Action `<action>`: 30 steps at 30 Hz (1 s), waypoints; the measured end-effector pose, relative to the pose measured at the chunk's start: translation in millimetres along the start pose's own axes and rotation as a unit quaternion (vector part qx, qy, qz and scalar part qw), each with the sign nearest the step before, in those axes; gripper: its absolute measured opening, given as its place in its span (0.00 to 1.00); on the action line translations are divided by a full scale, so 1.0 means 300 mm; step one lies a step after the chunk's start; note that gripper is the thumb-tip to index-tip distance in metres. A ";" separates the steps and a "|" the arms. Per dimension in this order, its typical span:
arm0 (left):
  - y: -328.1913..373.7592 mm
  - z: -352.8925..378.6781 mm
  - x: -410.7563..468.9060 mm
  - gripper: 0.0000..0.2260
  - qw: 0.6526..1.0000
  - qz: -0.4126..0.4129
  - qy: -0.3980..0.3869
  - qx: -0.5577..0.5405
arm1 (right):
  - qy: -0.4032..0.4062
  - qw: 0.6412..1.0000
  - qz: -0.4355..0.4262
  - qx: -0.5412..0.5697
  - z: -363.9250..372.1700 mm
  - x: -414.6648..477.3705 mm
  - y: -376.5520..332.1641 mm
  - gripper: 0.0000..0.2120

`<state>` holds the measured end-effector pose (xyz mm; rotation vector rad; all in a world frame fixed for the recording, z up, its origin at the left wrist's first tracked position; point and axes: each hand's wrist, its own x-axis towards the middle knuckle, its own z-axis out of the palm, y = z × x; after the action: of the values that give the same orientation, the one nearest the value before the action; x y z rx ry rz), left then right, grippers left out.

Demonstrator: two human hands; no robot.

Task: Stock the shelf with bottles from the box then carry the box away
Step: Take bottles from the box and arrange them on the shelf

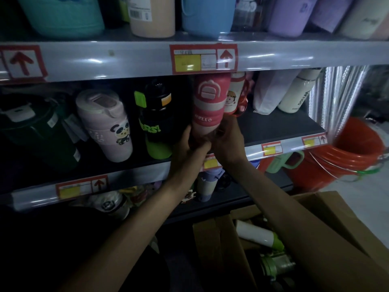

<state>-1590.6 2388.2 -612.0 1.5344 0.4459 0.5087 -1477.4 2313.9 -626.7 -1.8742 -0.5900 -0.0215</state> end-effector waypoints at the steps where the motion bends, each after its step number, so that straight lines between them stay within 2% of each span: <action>1: 0.000 0.001 0.000 0.19 1.000 0.000 0.001 -0.004 | 0.002 1.000 0.001 -0.001 0.000 -0.002 0.004 0.25; 4: 0.001 0.002 -0.005 0.23 1.000 -0.002 0.003 -0.006 | 0.003 1.000 0.007 0.003 -0.001 -0.009 0.001 0.26; 11: -0.009 -0.015 -0.003 0.21 1.000 -0.004 0.000 0.003 | -0.006 1.000 -0.002 -0.012 -0.013 -0.018 -0.013 0.28; 17: -0.016 -0.023 -0.011 0.26 1.000 -0.015 0.007 0.007 | -0.013 0.999 0.000 -0.032 -0.030 -0.022 -0.029 0.29; 20: -0.015 -0.028 -0.018 0.24 1.000 -0.013 0.011 0.016 | -0.014 0.998 0.000 -0.056 -0.052 -0.037 -0.033 0.30; 25: -0.013 -0.036 -0.070 0.28 0.994 0.000 0.012 0.110 | -0.044 0.993 0.007 -0.110 -0.137 -0.073 -0.028 0.34; 30: -0.006 -0.045 -0.142 0.32 0.967 0.038 -0.016 0.250 | -0.103 0.974 0.008 -0.204 -0.267 -0.128 -0.034 0.41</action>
<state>-1633.2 2374.9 -615.4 2.0489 0.5161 0.4486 -1494.0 2230.9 -598.1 -2.2981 -0.7552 0.0682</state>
